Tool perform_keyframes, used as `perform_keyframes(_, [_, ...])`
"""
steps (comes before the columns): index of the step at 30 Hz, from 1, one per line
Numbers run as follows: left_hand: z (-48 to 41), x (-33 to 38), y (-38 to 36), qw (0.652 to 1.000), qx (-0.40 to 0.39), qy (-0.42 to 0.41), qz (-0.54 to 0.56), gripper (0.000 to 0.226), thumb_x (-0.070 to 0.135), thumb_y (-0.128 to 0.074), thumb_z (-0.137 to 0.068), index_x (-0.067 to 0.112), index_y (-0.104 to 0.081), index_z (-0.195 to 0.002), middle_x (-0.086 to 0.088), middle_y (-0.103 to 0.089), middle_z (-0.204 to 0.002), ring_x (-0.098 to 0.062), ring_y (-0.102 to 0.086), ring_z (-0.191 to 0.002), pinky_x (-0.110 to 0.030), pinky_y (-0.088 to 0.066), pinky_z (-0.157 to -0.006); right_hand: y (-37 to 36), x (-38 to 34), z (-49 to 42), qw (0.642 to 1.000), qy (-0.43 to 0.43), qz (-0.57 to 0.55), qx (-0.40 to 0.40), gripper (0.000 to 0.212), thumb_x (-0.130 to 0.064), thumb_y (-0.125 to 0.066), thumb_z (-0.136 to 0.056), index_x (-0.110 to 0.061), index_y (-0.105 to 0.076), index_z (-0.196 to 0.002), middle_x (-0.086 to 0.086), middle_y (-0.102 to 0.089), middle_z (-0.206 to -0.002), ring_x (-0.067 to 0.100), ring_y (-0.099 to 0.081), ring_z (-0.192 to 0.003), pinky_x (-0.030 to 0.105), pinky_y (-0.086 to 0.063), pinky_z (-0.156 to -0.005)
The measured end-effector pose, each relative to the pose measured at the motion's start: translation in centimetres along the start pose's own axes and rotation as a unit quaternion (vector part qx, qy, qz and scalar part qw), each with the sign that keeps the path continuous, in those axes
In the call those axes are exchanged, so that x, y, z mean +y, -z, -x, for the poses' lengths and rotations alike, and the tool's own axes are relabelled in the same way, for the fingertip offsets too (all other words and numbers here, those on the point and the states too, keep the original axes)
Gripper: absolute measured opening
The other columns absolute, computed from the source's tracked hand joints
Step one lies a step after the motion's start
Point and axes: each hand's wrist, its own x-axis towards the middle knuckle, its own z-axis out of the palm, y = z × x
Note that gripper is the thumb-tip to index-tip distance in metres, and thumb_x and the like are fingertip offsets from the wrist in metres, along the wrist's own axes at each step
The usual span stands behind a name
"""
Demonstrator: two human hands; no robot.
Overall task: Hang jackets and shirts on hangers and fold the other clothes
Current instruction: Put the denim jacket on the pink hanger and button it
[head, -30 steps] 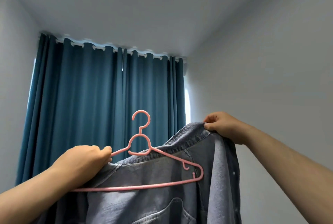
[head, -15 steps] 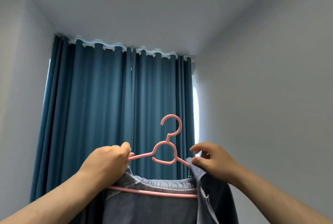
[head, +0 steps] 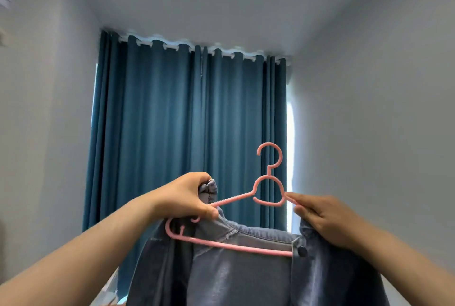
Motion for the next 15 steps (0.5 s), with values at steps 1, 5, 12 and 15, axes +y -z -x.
perform_keyframes(1, [0.0, -0.2, 0.8, 1.000, -0.018, -0.014, -0.002, 0.041, 0.031, -0.078, -0.055, 0.023, -0.056, -0.088, 0.003, -0.061, -0.084, -0.009, -0.057, -0.070, -0.035, -0.054, -0.066, 0.5, 0.2, -0.2, 1.000, 0.007, 0.012, 0.005, 0.031, -0.053, -0.040, -0.096, -0.067, -0.038, -0.123, -0.032, -0.053, -0.127, -0.007, -0.052, -0.116, 0.009, -0.039, -0.092])
perform_keyframes(5, [-0.6, -0.4, 2.5, 0.996, -0.063, -0.055, -0.044, 0.045, 0.020, -0.079, -0.063, 0.026, -0.056, -0.101, 0.008, -0.061, -0.098, -0.010, -0.059, -0.090, -0.027, -0.052, -0.077, 1.3, 0.9, -1.0, 0.998, 0.040, 0.041, 0.012, 0.043, -0.090, -0.006, -0.072, -0.086, -0.025, -0.110, -0.027, -0.059, -0.127, 0.002, -0.060, -0.112, 0.021, -0.047, -0.094])
perform_keyframes(12, [-1.3, 0.0, 4.3, 0.994, -0.077, -0.045, -0.070, 0.044, 0.016, -0.075, -0.069, 0.030, -0.057, -0.108, 0.014, -0.061, -0.104, -0.005, -0.059, -0.097, -0.024, -0.050, -0.084, 3.9, 0.5, -1.6, 0.976, 0.116, 0.185, 0.013, 0.072, -0.084, 0.000, -0.078, -0.061, -0.046, -0.127, -0.011, -0.073, -0.105, 0.016, -0.068, -0.094, 0.035, -0.053, -0.078])
perform_keyframes(15, [-2.1, 0.8, 4.8, 0.989, -0.014, -0.029, -0.147, 0.026, 0.017, -0.066, -0.075, 0.022, -0.054, -0.097, 0.005, -0.059, -0.095, -0.015, -0.057, -0.089, -0.032, -0.047, -0.077, 3.9, -0.8, -2.0, 0.929, 0.147, 0.338, -0.014, 0.070, -0.071, -0.001, -0.087, -0.035, -0.046, -0.127, -0.004, -0.068, -0.093, 0.019, -0.063, -0.087, 0.035, -0.051, -0.073])
